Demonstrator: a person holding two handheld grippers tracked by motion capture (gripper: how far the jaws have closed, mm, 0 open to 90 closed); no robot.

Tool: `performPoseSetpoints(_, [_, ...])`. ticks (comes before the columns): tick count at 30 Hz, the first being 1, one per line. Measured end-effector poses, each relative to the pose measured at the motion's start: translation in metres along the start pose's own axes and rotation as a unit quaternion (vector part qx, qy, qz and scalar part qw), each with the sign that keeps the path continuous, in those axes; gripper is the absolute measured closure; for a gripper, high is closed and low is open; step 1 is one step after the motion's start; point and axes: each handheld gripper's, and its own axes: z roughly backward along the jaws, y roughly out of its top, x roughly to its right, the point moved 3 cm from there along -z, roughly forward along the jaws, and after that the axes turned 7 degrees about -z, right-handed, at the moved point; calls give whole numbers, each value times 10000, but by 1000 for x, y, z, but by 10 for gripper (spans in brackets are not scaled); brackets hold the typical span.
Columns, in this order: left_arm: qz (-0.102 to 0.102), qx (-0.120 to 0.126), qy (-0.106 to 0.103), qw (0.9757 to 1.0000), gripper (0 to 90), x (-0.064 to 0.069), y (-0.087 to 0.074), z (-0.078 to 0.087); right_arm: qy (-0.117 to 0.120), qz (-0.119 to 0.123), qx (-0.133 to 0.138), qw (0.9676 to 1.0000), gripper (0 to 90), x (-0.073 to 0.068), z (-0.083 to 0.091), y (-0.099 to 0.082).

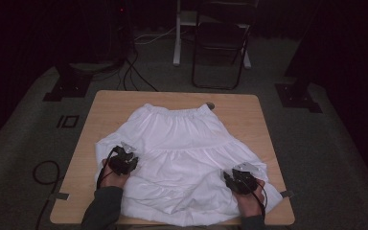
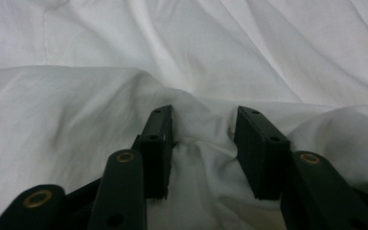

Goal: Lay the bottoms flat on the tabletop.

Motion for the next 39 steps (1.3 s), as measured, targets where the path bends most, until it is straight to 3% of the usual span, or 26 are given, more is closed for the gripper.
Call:
performPoseSetpoints(4, [117, 38, 159, 9998, 828, -8, -12, 4, -16, -6, 7, 10000, 586, 1, 0, 0])
performPoseSetpoints(14, [413, 47, 508, 9978, 834, -31, -50, 28, -96, -25, -107, 9999, 608, 10, 5, -1])
performPoseSetpoints(25, [802, -103, 921, 9925, 824, -57, -89, 54, -151, -67, -185, 9997, 609, 17, 9, -2])
performPoseSetpoints(31, [981, -120, 1024, 9898, 812, -67, -101, 60, -176, -138, -187, 9996, 613, 23, 10, -2])
performPoseSetpoints(36, [1040, -132, 1095, 9884, 802, -70, -105, 63, -385, -235, -196, 9988, 661, 36, 16, -6])
performPoseSetpoints(39, [1078, -131, 1131, 9876, 793, -73, -109, 66, -333, -344, -194, 9987, 663, 43, 19, -8])
